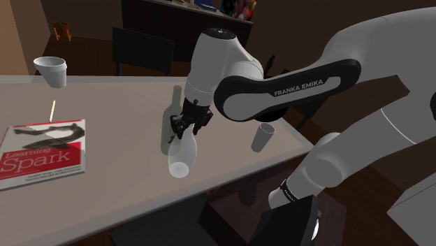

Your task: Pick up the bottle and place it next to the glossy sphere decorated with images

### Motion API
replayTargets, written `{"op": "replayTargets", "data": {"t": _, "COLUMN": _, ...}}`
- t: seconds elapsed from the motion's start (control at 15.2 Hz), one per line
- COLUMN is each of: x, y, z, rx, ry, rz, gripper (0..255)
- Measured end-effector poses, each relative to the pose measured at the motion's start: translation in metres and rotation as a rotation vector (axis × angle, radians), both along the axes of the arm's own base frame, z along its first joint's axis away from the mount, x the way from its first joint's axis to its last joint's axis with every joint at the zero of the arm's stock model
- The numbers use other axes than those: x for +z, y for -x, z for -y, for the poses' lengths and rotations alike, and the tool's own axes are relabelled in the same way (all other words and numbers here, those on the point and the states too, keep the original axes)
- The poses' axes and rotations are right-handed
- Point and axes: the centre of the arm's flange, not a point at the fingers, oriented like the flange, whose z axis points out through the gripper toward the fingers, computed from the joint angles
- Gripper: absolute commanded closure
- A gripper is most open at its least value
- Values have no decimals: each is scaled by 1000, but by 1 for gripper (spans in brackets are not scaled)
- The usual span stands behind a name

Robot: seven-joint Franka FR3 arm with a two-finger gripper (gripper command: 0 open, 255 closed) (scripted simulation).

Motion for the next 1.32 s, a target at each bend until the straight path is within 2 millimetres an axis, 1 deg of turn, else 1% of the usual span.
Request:
{"op": "replayTargets", "data": {"t": 0.13, "x": 2, "y": 0, "z": 0, "rx": 0, "ry": 0, "rz": -1, "gripper": 255}}
{"op": "replayTargets", "data": {"t": 0.26, "x": 10, "y": 1, "z": 0, "rx": 0, "ry": 0, "rz": -1, "gripper": 255}}
{"op": "replayTargets", "data": {"t": 1.32, "x": 95, "y": -2, "z": 1, "rx": 0, "ry": 0, "rz": -1, "gripper": 255}}
